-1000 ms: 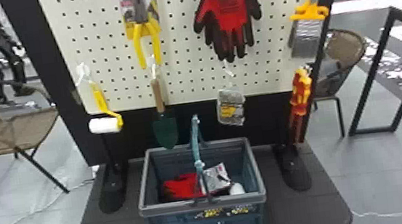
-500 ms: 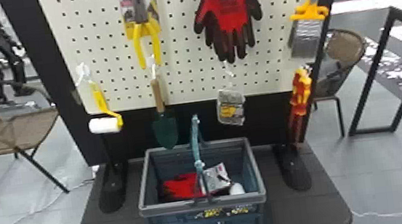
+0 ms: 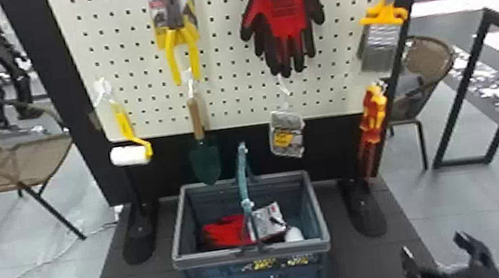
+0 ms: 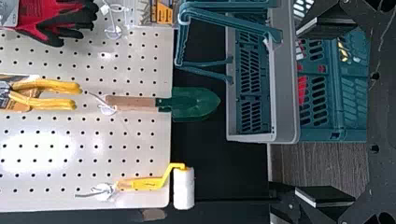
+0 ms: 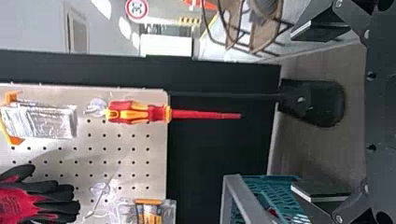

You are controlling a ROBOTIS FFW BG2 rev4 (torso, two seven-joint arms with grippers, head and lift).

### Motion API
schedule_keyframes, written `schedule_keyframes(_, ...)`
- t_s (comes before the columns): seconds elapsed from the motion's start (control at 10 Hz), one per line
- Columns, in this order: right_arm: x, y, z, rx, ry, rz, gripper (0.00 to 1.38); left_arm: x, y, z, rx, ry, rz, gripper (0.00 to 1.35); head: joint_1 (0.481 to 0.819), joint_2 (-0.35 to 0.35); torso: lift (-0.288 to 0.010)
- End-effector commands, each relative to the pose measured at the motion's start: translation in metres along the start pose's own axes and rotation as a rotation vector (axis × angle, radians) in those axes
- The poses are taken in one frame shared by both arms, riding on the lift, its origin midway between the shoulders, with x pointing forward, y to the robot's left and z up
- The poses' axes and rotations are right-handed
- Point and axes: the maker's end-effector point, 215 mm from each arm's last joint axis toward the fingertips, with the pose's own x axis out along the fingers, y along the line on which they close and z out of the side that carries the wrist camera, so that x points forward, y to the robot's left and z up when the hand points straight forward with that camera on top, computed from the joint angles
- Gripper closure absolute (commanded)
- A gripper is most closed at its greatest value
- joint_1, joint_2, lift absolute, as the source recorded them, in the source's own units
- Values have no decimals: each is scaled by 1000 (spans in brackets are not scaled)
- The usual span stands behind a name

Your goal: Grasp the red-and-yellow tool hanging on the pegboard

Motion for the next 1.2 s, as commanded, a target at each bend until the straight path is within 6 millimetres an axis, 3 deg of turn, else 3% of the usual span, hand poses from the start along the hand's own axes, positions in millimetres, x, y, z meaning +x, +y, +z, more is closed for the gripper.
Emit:
schedule_keyframes(0.0,26,-9,14,-7,1,35,165,0,0,0,-2,0,2,124,549,0,-100)
schedule_keyframes(0.5,110,-4,68,-31,-38,224,165,4,-2,1,-3,-2,-2,122,549,0,-100)
schedule_keyframes(0.9,147,-4,89,-51,-4,314,163,8,-6,0,-7,-2,-8,122,549,0,-100)
schedule_keyframes(1.1,167,-7,116,-70,-21,327,162,12,-10,2,-8,-8,-15,122,549,0,-100)
